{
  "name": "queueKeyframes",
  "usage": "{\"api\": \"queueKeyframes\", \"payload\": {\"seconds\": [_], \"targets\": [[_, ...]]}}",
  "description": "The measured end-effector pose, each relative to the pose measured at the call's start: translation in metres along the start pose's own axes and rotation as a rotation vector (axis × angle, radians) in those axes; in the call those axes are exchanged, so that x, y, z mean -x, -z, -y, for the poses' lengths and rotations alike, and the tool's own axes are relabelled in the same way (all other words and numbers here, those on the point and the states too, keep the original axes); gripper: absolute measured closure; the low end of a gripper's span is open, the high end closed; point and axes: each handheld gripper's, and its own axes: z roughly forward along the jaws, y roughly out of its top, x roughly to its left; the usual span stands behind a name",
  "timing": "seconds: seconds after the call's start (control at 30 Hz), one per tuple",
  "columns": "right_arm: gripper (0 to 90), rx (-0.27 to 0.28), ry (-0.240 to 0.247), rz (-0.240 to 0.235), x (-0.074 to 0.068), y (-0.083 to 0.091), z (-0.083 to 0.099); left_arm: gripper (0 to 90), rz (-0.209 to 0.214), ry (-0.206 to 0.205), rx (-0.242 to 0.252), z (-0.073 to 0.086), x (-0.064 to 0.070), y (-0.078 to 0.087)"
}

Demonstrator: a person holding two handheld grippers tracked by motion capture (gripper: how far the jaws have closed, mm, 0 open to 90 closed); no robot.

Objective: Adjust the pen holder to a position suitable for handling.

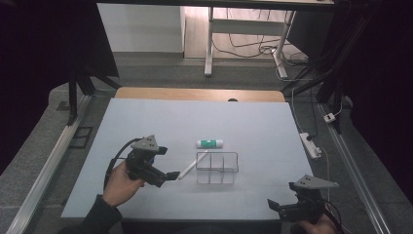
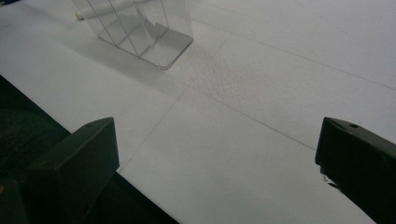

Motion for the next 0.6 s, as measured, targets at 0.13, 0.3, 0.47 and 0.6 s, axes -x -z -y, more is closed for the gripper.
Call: {"api": "queueKeyframes", "payload": {"seconds": [0.13,0.3,0.47,0.6], "targets": [[0.0,-0.001,0.002,-0.001,0.000,0.000,0.000,0.0,-0.045,0.018,0.012,0.016,-0.001,0.012],[0.0,-0.006,0.005,0.000,-0.001,0.000,0.000,0.0,-0.104,0.034,0.009,0.032,-0.004,0.023],[0.0,-0.006,0.007,0.000,-0.001,0.000,0.000,0.2,-0.121,0.043,0.007,0.043,-0.008,0.029],[0.0,-0.006,0.007,-0.002,-0.001,-0.001,0.000,0.0,-0.142,0.047,-0.013,0.049,-0.011,0.028]]}}
